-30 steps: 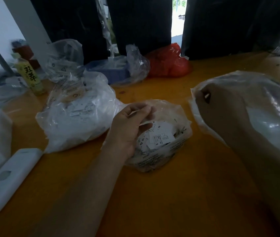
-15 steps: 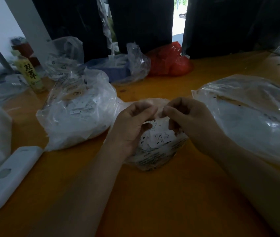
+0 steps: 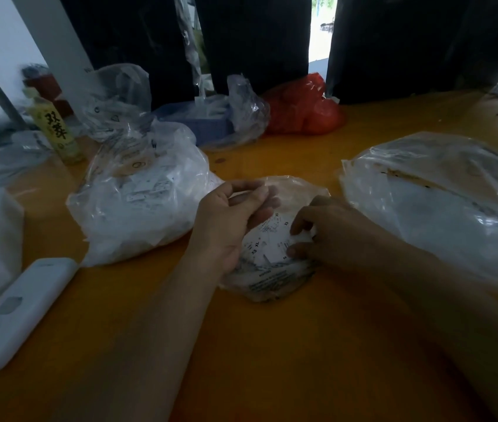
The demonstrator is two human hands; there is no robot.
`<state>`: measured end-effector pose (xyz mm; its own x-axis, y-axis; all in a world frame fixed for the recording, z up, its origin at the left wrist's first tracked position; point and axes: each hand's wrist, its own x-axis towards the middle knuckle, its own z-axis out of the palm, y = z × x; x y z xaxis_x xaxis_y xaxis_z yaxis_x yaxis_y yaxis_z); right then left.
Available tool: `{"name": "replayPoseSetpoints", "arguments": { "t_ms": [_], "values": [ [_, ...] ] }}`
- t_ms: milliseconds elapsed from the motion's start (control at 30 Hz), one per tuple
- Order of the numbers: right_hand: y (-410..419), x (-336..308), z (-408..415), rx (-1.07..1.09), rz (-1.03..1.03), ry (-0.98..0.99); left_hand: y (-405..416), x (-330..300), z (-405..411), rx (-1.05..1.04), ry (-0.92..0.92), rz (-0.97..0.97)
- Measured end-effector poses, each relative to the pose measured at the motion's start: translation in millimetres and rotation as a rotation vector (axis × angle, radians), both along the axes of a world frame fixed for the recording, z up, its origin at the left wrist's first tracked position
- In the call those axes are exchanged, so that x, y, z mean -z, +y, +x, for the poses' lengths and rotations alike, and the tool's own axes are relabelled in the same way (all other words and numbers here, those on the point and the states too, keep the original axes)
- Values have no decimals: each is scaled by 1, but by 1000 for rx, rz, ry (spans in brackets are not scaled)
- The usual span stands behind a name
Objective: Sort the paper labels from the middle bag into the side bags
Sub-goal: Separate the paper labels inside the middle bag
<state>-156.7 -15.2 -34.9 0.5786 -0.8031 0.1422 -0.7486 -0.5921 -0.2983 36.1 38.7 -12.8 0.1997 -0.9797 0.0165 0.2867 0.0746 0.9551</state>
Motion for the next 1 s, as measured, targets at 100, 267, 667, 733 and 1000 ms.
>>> {"name": "replayPoseSetpoints", "arguments": {
  "t_ms": [100,267,667,733,1000],
  "values": [
    [1,0,0,-7,-22,-70,-2,2,1,15,78,13],
    [7,-10,-1,41,-26,-380,-3,3,1,35,163,9],
    [8,-23,-5,258,8,-726,-4,2,-1,71,209,-4],
    [9,-24,-6,255,5,-756,-4,2,-1,81,208,-2],
    [20,-29,1,150,-117,-598,0,6,-2,105,-209,-43]
  ]
}}
